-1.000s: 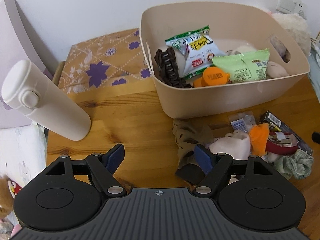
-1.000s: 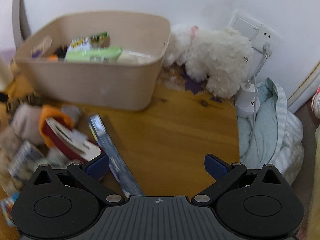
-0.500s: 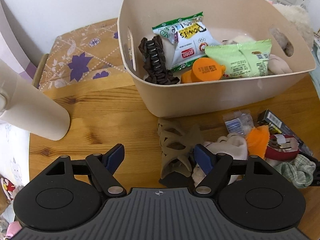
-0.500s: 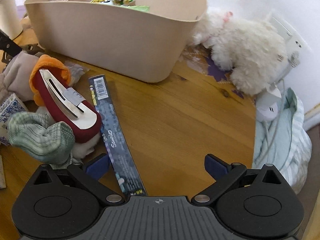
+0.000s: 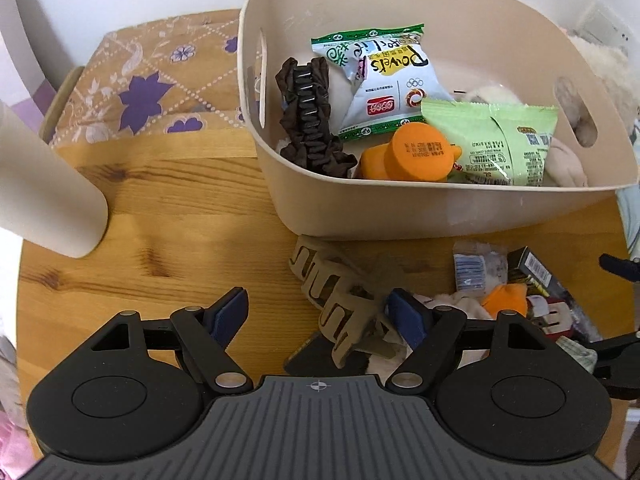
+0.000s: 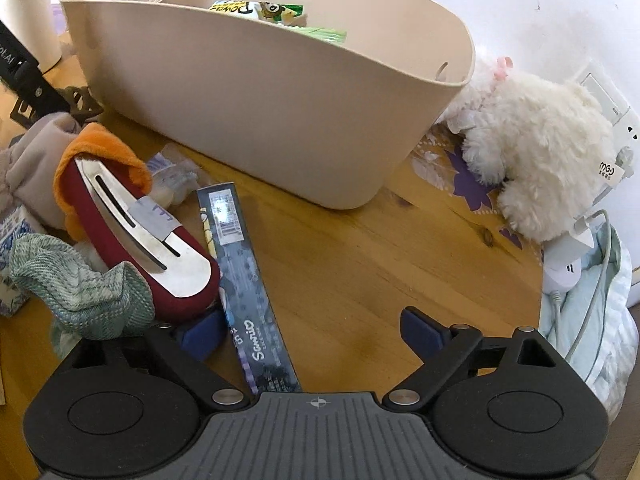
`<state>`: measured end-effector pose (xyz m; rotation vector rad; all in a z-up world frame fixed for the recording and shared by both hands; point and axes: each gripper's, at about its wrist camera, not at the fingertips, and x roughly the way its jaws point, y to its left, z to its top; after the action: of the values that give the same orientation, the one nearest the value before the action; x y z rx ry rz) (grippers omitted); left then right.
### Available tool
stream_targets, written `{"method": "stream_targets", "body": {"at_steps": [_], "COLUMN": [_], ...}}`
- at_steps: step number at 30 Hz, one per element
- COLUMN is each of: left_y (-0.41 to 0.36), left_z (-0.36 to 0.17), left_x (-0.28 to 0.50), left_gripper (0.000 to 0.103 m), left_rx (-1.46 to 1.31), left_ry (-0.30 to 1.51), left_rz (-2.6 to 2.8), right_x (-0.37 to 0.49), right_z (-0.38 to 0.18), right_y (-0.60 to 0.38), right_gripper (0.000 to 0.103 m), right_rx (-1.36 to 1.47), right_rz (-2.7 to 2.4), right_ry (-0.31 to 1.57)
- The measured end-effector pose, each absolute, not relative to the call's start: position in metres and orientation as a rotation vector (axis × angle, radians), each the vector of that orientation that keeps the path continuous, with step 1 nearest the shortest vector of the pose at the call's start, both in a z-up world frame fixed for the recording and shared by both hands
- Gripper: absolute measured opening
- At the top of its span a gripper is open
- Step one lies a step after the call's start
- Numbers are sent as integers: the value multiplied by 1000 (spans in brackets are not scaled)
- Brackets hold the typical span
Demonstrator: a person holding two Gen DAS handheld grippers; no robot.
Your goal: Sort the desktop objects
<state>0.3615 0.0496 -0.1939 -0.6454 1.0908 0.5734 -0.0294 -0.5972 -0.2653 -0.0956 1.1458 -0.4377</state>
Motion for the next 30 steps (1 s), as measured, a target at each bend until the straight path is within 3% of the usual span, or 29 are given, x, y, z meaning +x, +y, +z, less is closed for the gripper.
{"method": "stream_targets", "body": {"at_steps": [4, 9, 26, 28, 30], "left_y": [56, 69, 71, 68, 63], "left_z": [-198, -209, -231, -229, -226], "left_x": [357, 351, 364, 367, 372], "left_gripper": [79, 88, 88, 85, 64], "left_rx": [-728, -888, -1104, -1077, -1030], "left_ry": [1078, 1068, 1022, 1006, 1007], "left_rz": [576, 598, 615, 621, 601], "right_x": [-30, -33, -36, -36, -38], "right_z": [-265, -266, -268, -269, -268], "right_y": [-598, -601, -607, -610, -609], "right_gripper": [95, 95, 96, 93, 84], "right_rx": [-85, -52, -28, -22, -10], "right_rz": [-432, -436, -427, -419, -399], "right_ry": [1136, 1128, 1114, 1111, 1100]}}
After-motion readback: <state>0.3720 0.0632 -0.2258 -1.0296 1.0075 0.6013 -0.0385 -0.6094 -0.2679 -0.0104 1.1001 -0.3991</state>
